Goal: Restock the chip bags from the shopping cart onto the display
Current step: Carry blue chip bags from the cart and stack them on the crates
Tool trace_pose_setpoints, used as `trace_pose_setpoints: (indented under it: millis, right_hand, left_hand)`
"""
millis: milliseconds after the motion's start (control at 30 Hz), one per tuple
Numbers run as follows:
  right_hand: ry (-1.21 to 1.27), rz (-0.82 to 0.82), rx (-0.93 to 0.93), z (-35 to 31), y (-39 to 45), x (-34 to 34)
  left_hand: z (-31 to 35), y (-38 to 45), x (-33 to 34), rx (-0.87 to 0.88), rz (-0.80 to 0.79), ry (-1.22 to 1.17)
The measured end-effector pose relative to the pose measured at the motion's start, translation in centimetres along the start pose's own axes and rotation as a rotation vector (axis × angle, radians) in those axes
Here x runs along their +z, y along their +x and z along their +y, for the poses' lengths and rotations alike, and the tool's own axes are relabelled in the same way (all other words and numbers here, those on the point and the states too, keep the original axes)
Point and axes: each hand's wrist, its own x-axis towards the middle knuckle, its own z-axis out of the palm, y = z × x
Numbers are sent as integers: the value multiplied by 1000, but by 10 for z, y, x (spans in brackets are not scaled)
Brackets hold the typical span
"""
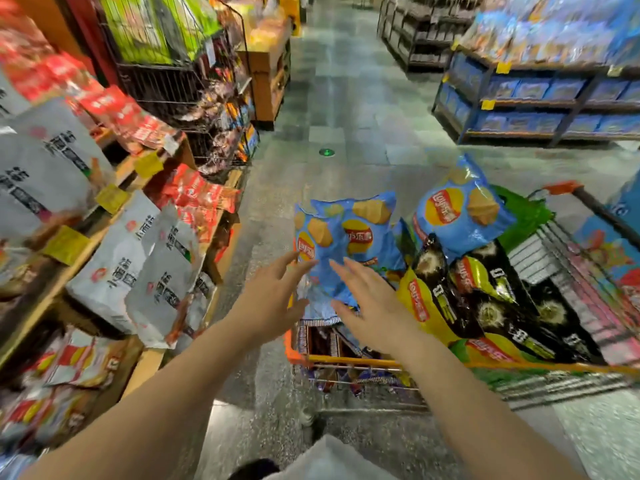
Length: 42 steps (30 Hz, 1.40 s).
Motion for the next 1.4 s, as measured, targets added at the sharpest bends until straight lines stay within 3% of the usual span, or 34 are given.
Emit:
trace_pose_setpoints:
  millis: [267,367,533,600,767,1100,1400]
  right_hand:
    - [13,-149,52,43,84,30]
    - [28,-179,168,63,106,54]
    - [-62,67,286,85,122,104]
    - [-51,4,390,93,122,119]
    - [-80,122,370,104,138,151]
    - [20,160,670,108,169,163]
    - [121,530,678,91,151,158]
  left_hand:
    - [-70,55,39,-19,20,-25]
    - [-105,77,60,-26,-84,-72]
    - [-177,107,106,22,-256,-115]
    - [-198,118,122,-4,-333,-83]
    - [-216,165,138,65,-448,-62]
    - [-217,177,163,188,-371,-378]
    - [-200,189,145,386,-243,-597]
